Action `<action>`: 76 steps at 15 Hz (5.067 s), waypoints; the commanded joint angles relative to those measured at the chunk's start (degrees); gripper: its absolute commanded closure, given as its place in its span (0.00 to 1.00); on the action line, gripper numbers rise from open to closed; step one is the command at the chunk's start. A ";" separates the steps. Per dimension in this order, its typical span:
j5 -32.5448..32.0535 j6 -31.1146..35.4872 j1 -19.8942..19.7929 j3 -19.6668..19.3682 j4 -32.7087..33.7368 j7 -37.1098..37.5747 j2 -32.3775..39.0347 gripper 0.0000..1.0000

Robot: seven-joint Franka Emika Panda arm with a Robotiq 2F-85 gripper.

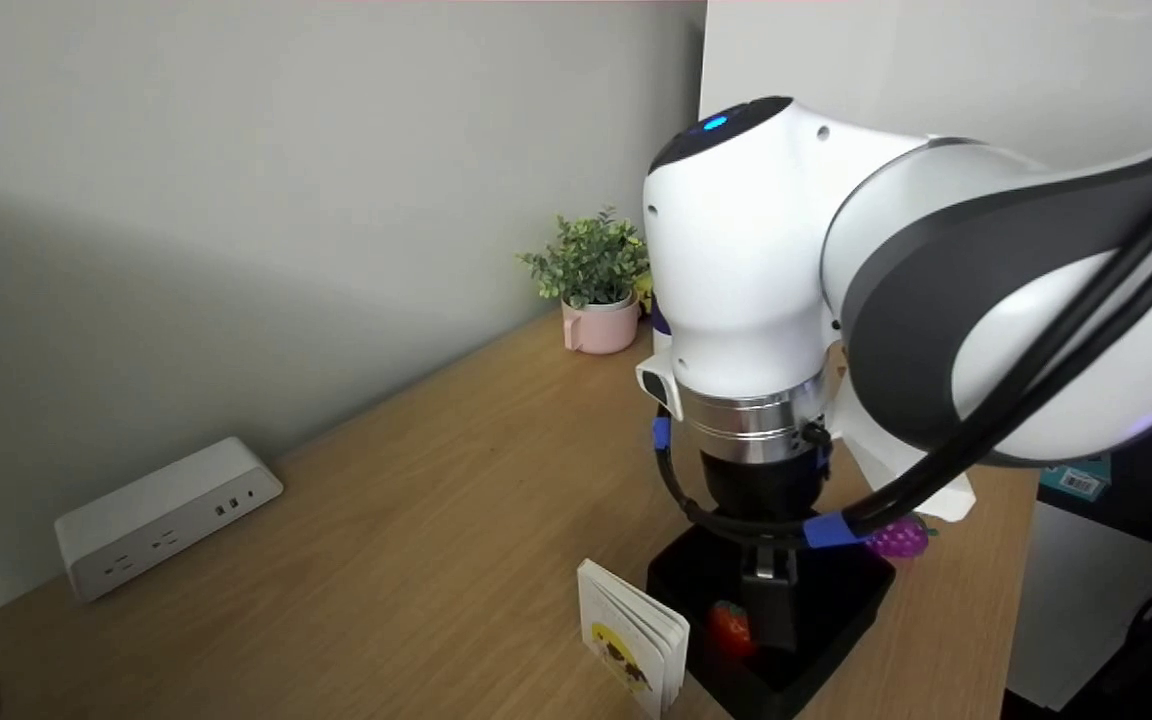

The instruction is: Put the grape and the strawberry plush on the table

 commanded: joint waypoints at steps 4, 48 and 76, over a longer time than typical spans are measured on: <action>0.79 -0.60 -1.35 0.35 1.01 -6.41 1.79 0.00; 3.69 2.62 -3.99 2.28 9.68 -19.97 10.55 0.79; 0.30 1.20 -3.12 -1.51 -0.06 -7.52 -5.76 0.79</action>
